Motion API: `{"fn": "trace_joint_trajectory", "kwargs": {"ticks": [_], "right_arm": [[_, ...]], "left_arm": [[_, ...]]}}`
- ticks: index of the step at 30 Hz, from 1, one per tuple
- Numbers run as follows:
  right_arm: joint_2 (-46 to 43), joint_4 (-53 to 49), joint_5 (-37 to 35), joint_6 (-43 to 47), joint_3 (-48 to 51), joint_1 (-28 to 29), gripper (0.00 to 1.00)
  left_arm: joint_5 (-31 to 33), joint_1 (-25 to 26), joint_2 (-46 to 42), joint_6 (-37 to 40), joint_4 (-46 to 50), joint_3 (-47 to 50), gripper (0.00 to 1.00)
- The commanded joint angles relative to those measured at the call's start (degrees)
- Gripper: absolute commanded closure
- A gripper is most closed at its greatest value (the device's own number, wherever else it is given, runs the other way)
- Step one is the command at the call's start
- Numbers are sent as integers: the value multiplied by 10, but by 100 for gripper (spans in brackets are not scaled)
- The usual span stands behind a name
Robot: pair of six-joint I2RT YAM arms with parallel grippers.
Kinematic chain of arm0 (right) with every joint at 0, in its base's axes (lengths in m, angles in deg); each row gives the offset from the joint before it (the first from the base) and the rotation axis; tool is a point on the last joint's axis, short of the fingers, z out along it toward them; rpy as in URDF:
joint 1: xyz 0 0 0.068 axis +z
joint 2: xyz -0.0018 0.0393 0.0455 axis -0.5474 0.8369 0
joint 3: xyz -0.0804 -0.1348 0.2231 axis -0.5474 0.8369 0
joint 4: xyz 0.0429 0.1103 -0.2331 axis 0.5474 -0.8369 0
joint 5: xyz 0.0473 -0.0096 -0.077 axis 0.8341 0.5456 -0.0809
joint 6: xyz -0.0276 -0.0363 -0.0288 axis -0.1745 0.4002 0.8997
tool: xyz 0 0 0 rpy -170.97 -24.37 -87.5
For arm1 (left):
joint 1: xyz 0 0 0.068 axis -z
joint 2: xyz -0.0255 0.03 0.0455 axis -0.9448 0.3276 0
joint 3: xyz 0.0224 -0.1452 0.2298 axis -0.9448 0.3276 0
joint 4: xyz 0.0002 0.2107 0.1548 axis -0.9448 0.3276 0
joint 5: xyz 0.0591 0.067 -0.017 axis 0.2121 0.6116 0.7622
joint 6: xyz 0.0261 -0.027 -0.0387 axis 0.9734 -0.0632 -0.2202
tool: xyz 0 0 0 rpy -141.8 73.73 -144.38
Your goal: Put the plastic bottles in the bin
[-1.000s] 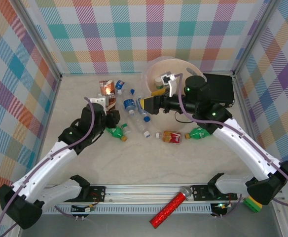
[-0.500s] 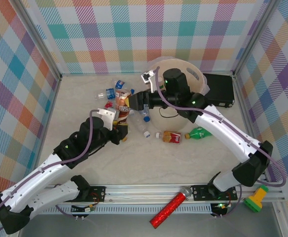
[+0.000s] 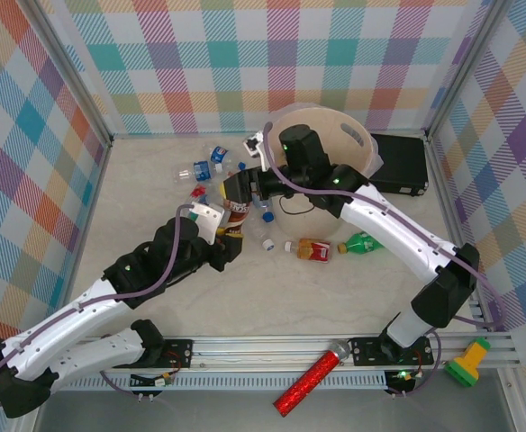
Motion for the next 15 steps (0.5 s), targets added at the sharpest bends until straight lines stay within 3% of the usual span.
{"fn": "trace_joint_trajectory", "kwargs": {"ticks": [1, 3, 8, 12, 15], "right_arm": [[-1, -8, 5, 5, -27, 4, 40], [-4, -10, 1, 5, -25, 4, 46], [-30, -5, -27, 9, -12, 4, 49], [-58, -13, -65, 20, -9, 4, 48], [-82, -26, -104, 38, -11, 4, 48]], "left_arm": [[4, 11, 1, 14, 0, -26, 65], [14, 10, 1, 12, 1, -26, 64], [18, 11, 5, 7, -1, -26, 52], [40, 10, 3, -3, 3, -29, 21], [49, 10, -7, -11, 4, -30, 6]]}}
